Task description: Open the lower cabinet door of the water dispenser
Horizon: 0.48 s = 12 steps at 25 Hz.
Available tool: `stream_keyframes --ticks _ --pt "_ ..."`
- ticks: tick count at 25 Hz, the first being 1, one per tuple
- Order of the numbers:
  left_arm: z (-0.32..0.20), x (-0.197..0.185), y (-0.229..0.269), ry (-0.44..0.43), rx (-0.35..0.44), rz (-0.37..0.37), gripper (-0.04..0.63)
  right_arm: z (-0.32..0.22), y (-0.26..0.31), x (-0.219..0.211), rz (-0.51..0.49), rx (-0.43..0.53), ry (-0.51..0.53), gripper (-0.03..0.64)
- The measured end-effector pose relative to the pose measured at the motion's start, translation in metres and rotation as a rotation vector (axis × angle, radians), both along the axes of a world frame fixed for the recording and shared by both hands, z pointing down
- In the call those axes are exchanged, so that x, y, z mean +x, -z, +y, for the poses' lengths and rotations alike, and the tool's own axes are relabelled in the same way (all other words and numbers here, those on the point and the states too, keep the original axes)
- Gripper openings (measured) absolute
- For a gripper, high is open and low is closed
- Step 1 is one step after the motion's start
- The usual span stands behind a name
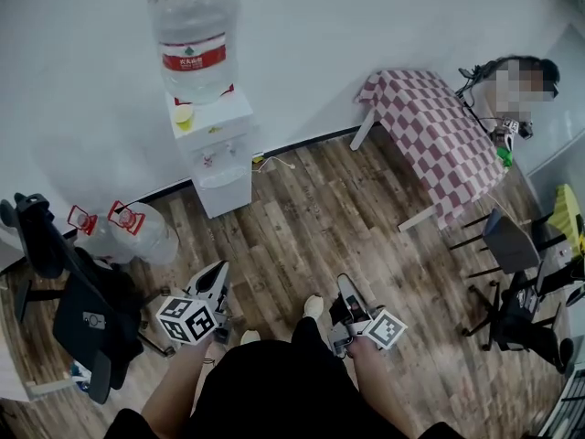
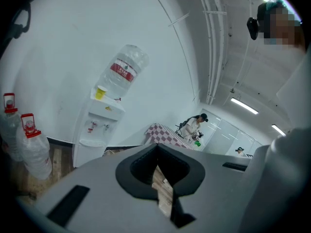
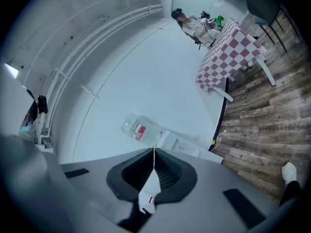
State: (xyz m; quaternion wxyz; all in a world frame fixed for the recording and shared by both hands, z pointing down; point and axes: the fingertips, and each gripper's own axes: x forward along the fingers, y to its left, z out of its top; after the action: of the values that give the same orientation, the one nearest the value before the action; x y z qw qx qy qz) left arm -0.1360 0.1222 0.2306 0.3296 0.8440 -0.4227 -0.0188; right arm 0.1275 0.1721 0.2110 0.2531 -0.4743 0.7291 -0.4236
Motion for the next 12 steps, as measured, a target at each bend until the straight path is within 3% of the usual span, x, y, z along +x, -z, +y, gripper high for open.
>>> stream_keyframes --ticks 12 --pt "-0.079 0.139 0.034 -0.013 0.047 -0.022 0.014 -0.070 0.006 0.111 -0.038 0.018 0.054 0.023"
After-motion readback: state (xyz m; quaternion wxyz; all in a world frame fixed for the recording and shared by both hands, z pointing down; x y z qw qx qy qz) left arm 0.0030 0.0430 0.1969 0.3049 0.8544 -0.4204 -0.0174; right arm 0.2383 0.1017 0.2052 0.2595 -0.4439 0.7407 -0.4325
